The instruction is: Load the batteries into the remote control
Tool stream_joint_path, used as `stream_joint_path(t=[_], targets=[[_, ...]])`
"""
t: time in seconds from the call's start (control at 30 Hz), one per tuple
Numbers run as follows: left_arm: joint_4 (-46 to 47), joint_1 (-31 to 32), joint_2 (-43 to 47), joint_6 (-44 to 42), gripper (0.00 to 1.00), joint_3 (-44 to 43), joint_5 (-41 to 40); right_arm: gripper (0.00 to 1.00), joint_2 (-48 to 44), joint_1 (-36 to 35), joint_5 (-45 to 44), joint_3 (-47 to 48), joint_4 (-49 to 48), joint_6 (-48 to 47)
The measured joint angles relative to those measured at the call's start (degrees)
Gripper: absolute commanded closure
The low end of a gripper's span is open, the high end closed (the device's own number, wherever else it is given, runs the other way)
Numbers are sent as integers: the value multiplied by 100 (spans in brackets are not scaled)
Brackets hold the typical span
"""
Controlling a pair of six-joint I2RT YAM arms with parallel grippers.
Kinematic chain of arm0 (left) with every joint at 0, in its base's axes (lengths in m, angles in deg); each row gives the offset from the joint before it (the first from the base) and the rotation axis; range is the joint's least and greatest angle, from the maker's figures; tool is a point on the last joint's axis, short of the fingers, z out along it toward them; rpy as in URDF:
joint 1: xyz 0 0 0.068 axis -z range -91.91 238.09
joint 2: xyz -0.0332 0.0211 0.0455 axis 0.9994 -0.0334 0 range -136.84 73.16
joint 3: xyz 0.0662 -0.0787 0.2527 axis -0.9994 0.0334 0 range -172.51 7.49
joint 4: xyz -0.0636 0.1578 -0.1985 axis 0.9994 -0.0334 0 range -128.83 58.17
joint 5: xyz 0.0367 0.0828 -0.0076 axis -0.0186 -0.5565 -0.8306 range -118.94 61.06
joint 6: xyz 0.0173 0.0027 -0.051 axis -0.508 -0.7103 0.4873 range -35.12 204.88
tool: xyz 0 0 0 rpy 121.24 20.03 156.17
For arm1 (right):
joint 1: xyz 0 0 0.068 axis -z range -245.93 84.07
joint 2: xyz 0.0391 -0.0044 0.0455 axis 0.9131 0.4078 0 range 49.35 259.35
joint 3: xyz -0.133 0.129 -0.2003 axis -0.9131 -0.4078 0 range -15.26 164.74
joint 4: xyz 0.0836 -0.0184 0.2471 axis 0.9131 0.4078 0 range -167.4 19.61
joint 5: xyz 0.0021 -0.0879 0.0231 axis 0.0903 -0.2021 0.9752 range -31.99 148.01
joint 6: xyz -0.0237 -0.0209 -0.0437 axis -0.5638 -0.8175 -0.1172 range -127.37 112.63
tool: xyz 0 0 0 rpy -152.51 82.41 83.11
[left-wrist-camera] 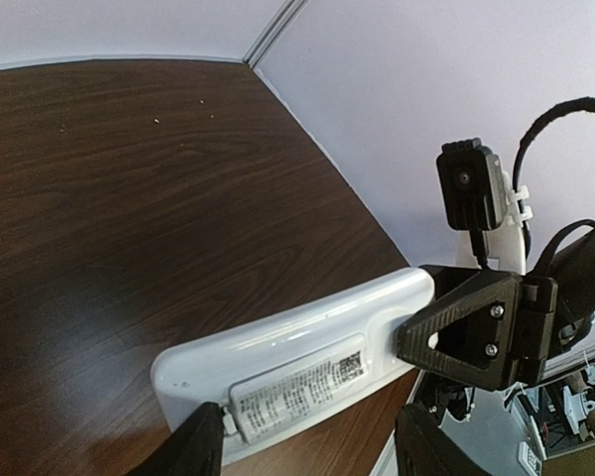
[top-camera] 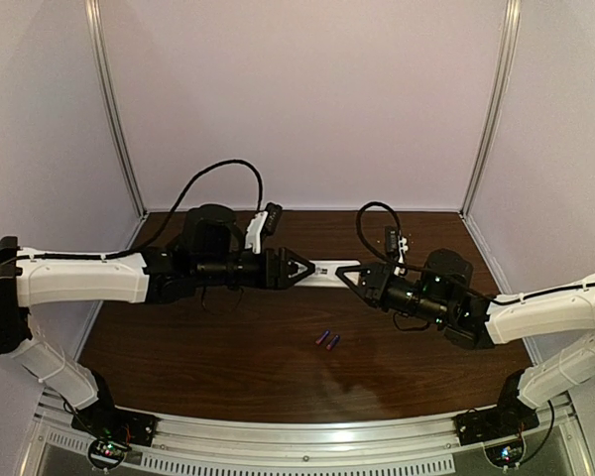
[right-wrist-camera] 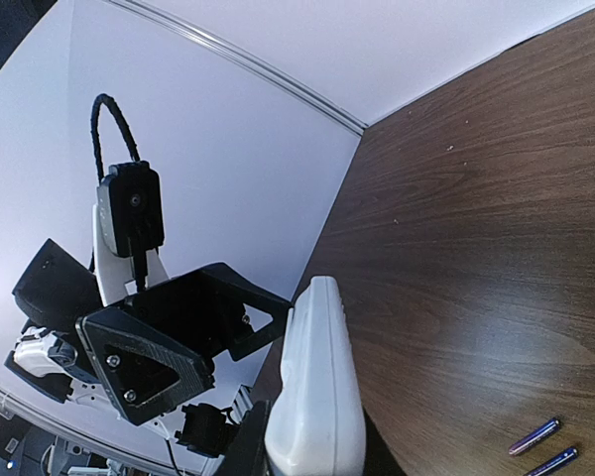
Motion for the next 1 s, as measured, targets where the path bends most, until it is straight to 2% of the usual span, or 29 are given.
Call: stream_joint_path(t=[1.0], targets=[[463,26,155,7,41,177,101,100,4,0,-304,0,284,-216]])
